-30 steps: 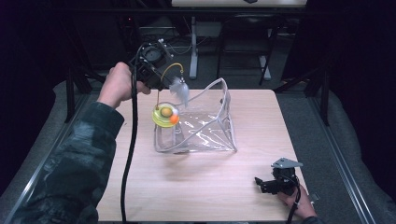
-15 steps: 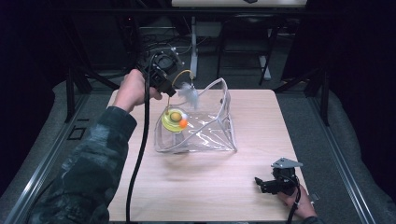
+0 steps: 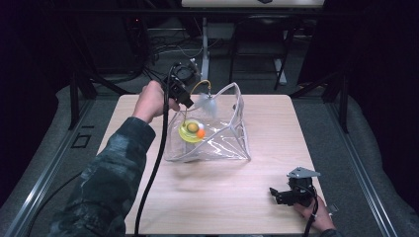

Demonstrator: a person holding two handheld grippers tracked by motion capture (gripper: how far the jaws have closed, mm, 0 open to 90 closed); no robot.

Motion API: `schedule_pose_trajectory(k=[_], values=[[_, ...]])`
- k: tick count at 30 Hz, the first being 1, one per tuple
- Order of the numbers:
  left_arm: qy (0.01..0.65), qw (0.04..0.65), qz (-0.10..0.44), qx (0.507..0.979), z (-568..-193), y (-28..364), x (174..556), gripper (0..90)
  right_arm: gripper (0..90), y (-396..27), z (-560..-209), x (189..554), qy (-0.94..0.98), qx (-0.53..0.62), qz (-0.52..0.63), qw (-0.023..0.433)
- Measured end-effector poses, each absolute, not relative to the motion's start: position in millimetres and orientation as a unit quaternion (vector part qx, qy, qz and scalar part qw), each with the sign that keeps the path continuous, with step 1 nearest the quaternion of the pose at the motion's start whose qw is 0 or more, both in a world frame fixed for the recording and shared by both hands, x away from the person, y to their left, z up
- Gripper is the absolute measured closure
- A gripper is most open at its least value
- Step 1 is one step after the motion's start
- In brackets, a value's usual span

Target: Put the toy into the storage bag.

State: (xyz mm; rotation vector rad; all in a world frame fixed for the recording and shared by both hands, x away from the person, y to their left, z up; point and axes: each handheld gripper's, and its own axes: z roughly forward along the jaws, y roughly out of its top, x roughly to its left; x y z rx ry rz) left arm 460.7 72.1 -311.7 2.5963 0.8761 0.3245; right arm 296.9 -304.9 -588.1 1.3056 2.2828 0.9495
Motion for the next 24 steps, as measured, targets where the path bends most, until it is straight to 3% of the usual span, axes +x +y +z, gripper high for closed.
schedule_pose_trajectory(k=[24], values=[[0.319,0.186,0.077,0.926,-353,67,473,87.7,0.0,-305,-588,297,0.805,0.459,0.334,0.173]])
